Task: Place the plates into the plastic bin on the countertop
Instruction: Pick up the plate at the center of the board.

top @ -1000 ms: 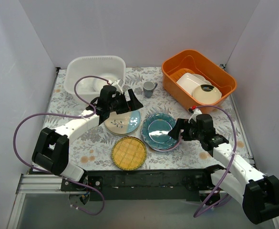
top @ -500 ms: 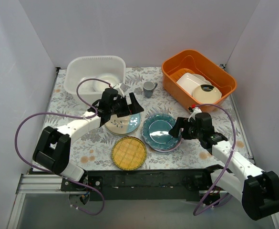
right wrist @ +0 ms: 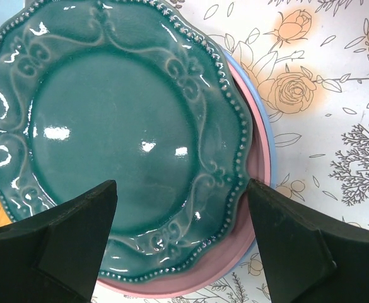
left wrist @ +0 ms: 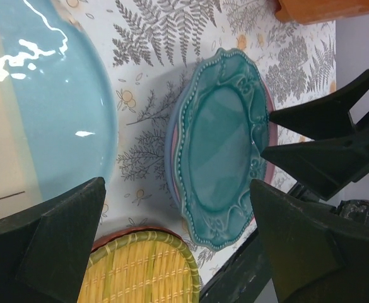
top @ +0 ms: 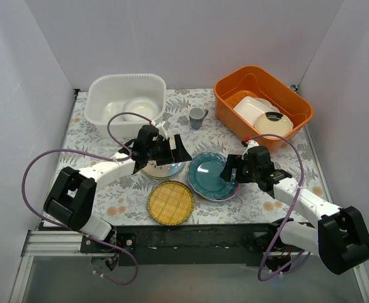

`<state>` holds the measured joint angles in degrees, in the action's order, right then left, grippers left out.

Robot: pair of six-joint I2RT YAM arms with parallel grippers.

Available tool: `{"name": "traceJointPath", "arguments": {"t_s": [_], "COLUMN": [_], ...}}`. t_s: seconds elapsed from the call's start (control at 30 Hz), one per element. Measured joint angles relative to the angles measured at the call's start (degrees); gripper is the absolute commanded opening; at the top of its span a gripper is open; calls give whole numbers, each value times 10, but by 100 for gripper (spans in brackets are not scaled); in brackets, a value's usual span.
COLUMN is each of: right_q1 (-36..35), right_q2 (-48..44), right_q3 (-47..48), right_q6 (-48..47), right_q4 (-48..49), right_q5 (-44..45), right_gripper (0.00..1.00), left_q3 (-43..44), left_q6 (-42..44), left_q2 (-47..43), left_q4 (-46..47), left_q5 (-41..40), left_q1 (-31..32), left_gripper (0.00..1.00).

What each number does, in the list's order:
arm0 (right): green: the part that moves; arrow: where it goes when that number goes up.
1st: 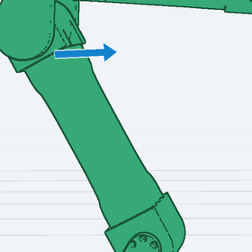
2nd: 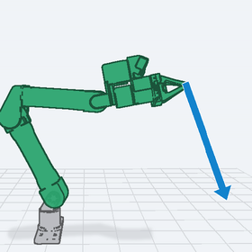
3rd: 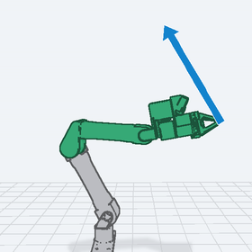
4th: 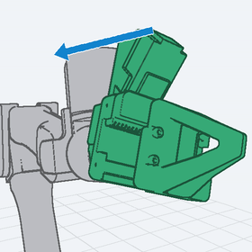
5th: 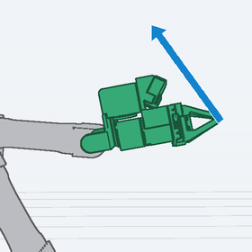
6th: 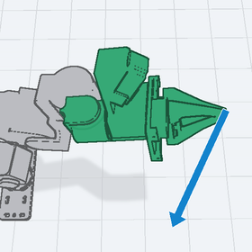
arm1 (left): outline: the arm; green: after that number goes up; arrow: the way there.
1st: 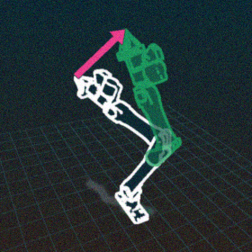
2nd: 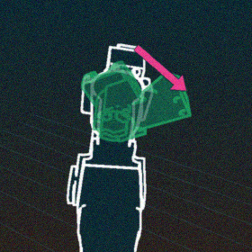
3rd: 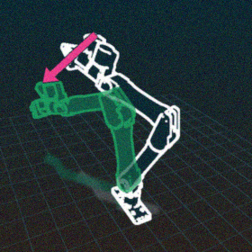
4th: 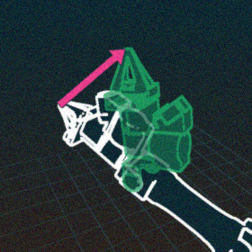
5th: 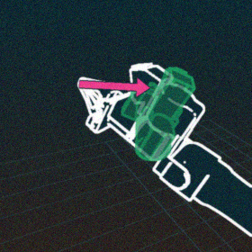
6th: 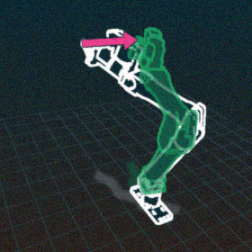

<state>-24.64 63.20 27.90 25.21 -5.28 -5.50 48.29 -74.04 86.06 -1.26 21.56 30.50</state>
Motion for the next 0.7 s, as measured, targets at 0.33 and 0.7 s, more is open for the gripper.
{"name": "traceJointPath", "arguments": {"t_s": [0.33, 0.7], "right_q1": [-10, -10], "right_q2": [1, -16], "right_q3": [1, -7], "right_q6": [0, 0], "right_q4": [2, -6], "right_q5": [11, 2], "right_gripper": [92, 91], "left_q3": [-24, -39], "left_q6": [-8, -25], "left_q2": [-1, -1], "left_q4": [6, 35], "left_q5": [48, 95], "left_q1": [4, 5], "left_gripper": [96, 88]}}
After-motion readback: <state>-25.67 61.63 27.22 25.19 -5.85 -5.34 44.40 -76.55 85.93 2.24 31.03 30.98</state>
